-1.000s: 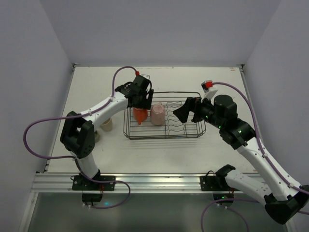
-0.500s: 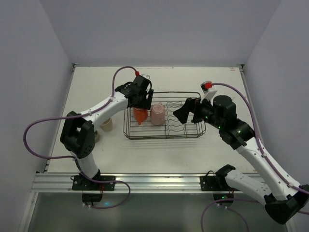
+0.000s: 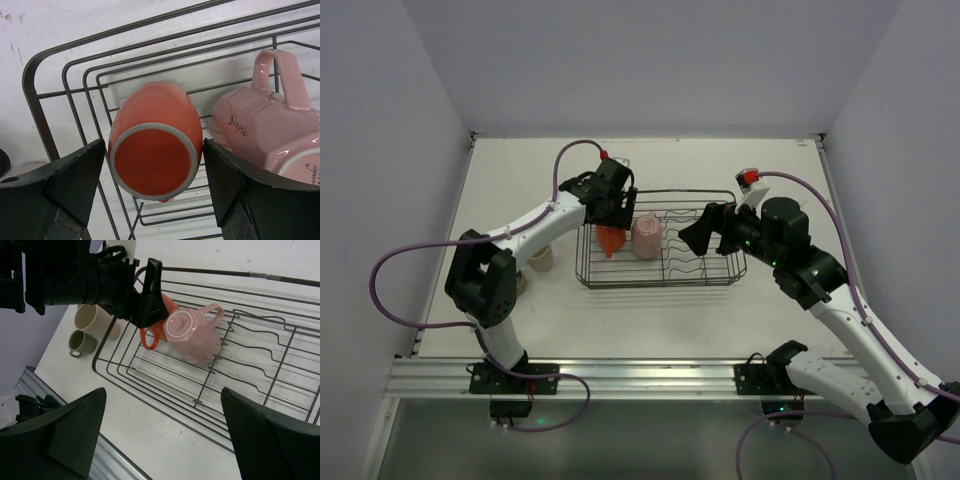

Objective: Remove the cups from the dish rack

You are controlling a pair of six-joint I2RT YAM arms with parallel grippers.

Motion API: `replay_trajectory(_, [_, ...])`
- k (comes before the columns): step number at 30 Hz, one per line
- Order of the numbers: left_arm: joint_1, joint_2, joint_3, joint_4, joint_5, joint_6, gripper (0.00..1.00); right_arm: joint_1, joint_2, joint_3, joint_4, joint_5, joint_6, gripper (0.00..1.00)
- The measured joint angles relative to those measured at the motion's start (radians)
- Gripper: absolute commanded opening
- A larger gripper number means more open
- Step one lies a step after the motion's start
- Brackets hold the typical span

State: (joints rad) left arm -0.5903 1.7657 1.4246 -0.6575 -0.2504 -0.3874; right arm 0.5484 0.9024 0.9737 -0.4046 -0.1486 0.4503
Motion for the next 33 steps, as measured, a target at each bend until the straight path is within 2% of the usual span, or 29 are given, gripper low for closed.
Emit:
replay_trajectory(20, [0.000,0.007,-0.013,0.002,0.001,-0.013,0.83,0.000,0.001,0.000,0.000,0.000,0.000,0.99])
replay_trajectory(23, [0.000,0.009,-0.013,0.003,0.001,-0.014,0.75,0.000,0.001,0.000,0.000,0.000,0.000,0.99])
replay_trajectory(26, [0.000,0.009,-0.013,0.005,0.001,-0.014,0.57,0.000,0.001,-0.001,0.000,0.000,0.000,0.99])
replay_trajectory(27, [0.000,0.009,-0.012,0.005,0.000,-0.015,0.42,0.000,0.001,-0.003,0.000,0.000,0.000,0.99])
replay_trajectory(29, [0.000,0.009,-0.012,0.005,0.000,-0.014,0.27,0.000,0.001,-0.008,0.001,0.000,0.000,0.99])
replay_trajectory(30, [0.000,0.009,-0.012,0.005,0.000,-0.014,0.12,0.000,0.001,-0.013,0.000,0.000,0.000,0.99])
replay_trajectory(32, [0.000,0.009,-0.012,0.005,0.000,-0.014,0.00,0.000,0.005,-0.016,0.000,0.000,0.000,0.99])
replay_trajectory(33, [0.000,0.009,-0.012,0.005,0.000,-0.014,0.00,0.000,0.008,-0.016,0.001,-0.001,0.000,0.99])
